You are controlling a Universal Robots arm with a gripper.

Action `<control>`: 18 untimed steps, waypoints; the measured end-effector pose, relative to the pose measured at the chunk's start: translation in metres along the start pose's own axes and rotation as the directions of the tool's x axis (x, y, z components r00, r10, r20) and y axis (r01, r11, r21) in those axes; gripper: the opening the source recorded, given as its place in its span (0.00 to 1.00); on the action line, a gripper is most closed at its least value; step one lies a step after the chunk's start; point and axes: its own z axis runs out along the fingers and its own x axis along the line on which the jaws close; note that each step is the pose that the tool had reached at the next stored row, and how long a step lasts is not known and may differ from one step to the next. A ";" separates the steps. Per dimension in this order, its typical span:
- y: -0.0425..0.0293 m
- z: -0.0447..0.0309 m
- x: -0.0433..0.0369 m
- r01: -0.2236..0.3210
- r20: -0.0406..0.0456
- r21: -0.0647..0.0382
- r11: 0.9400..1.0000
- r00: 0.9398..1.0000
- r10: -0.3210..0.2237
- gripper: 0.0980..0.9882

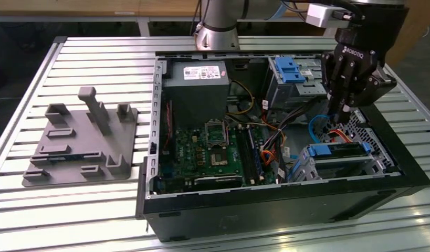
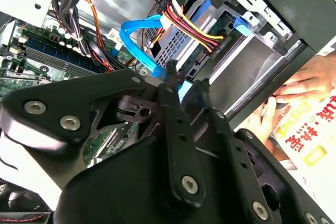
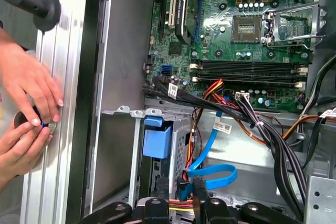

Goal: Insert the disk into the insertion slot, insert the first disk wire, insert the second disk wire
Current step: 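Insert the second disk wire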

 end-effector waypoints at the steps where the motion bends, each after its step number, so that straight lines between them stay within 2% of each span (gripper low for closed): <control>1: 0.0000 0.0002 -0.0001 0.002 0.000 0.001 1.000 1.000 -0.002 0.25; 5: 0.0000 0.0007 -0.0006 0.008 -0.002 0.002 1.000 1.000 -0.008 0.23; 6: -0.0001 0.0008 -0.0007 0.009 -0.003 0.003 1.000 1.000 -0.009 0.15; 14: -0.0002 0.0037 -0.0020 0.013 -0.007 0.004 1.000 1.000 -0.013 0.15; 15: -0.0002 0.0042 -0.0022 0.013 -0.008 0.004 1.000 1.000 -0.013 0.13; 16: -0.0002 0.0045 -0.0023 0.013 -0.008 0.003 1.000 1.000 -0.013 0.07; 18: -0.0002 0.0047 -0.0024 0.013 -0.009 0.003 1.000 1.000 -0.013 0.07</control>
